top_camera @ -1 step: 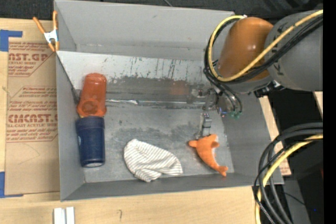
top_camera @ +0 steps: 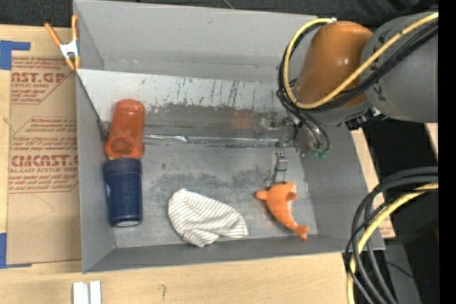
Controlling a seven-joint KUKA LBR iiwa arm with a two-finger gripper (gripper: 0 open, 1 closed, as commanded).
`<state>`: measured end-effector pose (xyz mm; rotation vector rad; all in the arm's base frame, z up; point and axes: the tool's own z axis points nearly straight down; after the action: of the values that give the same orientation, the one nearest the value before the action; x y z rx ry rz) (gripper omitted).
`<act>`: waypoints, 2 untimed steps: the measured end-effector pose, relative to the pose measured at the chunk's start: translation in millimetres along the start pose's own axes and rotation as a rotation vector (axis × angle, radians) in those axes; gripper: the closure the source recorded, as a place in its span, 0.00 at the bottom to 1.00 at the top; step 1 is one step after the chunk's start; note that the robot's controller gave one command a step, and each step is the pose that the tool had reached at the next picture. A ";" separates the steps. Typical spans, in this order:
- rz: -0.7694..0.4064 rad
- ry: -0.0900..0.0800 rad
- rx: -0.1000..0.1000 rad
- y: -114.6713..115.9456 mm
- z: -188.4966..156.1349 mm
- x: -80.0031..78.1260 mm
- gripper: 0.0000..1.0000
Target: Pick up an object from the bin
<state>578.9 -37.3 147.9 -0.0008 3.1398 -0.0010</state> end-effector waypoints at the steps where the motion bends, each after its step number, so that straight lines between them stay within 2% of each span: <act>1: -0.004 -0.002 0.000 -0.6 1.0 0.8 0.00; 2: -0.238 0.004 -0.001 -17.7 31.0 26.4 0.00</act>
Offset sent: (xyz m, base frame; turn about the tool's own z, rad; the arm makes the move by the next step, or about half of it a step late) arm -0.0353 -0.0226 -0.0342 -0.3033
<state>552.6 -55.0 116.9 -0.3738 3.1218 -0.0004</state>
